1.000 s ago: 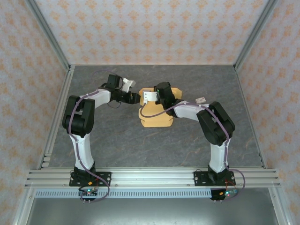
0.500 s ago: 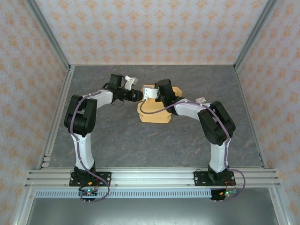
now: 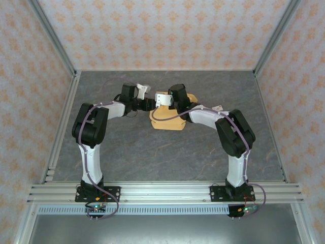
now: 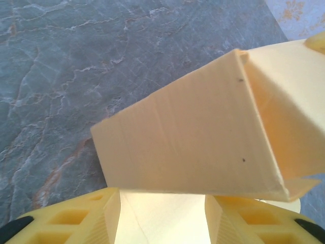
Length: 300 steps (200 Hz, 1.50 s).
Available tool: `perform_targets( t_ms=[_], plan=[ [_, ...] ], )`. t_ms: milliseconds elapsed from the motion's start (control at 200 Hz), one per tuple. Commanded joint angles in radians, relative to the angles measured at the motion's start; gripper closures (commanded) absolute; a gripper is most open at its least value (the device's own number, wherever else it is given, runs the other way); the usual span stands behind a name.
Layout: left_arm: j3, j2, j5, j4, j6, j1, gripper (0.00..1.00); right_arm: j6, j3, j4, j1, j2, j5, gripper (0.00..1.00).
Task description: Fold the paper box
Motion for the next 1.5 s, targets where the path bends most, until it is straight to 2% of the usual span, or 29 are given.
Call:
perform_targets(
  t_ms=[0,145,300,525,836,1171,1331,1496],
  plan=[
    [-0.031,-0.026,-0.075,0.183,-0.028,0.002,0.51,0.022,0.039,-0.121,0.011,-0.007,-0.081,1.00],
    [-0.070,-0.026,-0.085,0.280,-0.044,0.002,0.51,0.014,0.050,-0.129,0.008,0.007,-0.083,1.00],
    [-0.066,-0.019,-0.064,0.295,-0.024,0.003,0.50,0.013,0.069,-0.141,-0.002,0.023,-0.084,1.00],
    [-0.021,-0.017,-0.033,0.177,0.035,0.002,0.49,0.019,0.122,-0.124,-0.012,0.074,-0.044,1.00],
    [0.053,0.012,0.024,0.045,0.093,0.004,0.47,-0.055,0.082,0.048,-0.029,0.125,-0.078,1.00],
    [0.067,0.024,-0.010,0.043,0.078,0.006,0.47,-0.059,0.053,0.119,-0.035,0.127,-0.117,1.00],
    [0.036,0.008,-0.051,0.064,0.052,0.005,0.52,-0.060,0.056,0.121,-0.035,0.129,-0.112,1.00],
    [0.045,0.008,-0.115,-0.011,0.027,-0.004,0.54,-0.063,0.061,0.110,-0.035,0.124,-0.114,1.00]
  ],
)
